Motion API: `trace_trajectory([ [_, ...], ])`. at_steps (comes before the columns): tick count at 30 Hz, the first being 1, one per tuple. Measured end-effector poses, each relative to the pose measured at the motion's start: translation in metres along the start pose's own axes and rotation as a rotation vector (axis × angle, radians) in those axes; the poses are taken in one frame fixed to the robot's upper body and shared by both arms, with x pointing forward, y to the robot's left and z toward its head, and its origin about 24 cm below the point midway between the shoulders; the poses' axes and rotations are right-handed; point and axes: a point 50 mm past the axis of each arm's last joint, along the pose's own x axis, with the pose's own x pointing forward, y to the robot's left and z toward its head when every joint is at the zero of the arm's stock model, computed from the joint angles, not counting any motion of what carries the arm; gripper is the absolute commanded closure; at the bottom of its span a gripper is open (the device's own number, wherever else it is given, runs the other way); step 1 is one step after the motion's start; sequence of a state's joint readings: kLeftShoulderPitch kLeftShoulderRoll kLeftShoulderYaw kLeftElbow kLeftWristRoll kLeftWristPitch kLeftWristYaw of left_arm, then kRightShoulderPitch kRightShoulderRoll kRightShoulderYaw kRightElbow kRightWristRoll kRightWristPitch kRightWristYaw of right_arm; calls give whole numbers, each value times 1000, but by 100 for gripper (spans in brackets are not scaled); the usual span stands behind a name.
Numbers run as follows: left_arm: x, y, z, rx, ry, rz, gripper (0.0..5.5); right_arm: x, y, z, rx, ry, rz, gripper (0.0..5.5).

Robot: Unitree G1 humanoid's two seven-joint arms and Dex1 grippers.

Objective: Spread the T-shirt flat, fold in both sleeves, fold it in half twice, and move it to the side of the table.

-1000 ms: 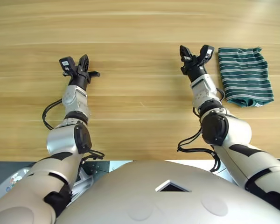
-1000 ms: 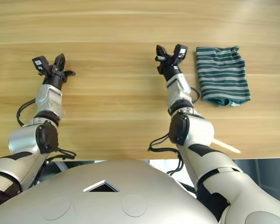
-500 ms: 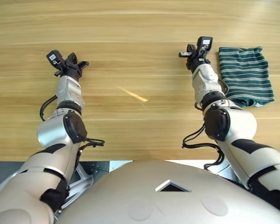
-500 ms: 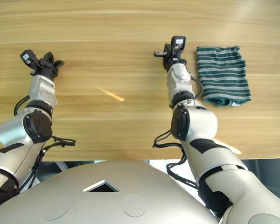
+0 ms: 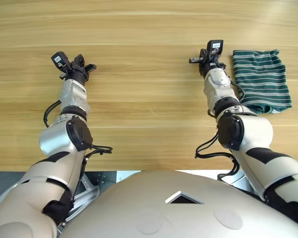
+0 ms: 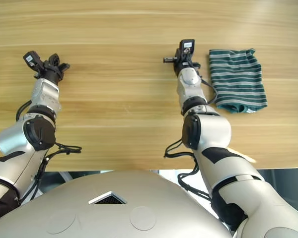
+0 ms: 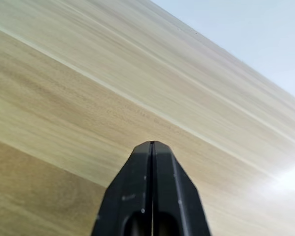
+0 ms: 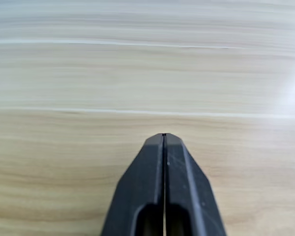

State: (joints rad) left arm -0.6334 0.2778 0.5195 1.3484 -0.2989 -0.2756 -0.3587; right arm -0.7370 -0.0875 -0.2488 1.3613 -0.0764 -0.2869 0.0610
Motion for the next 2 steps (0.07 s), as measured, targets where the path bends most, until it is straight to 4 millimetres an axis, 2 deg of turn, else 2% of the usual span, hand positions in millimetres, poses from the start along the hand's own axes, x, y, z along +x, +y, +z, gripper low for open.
trace_trajectory([
  [2,0,-1,0,10,4,-6,550,0,0,0,-3,-2,-4,549],
])
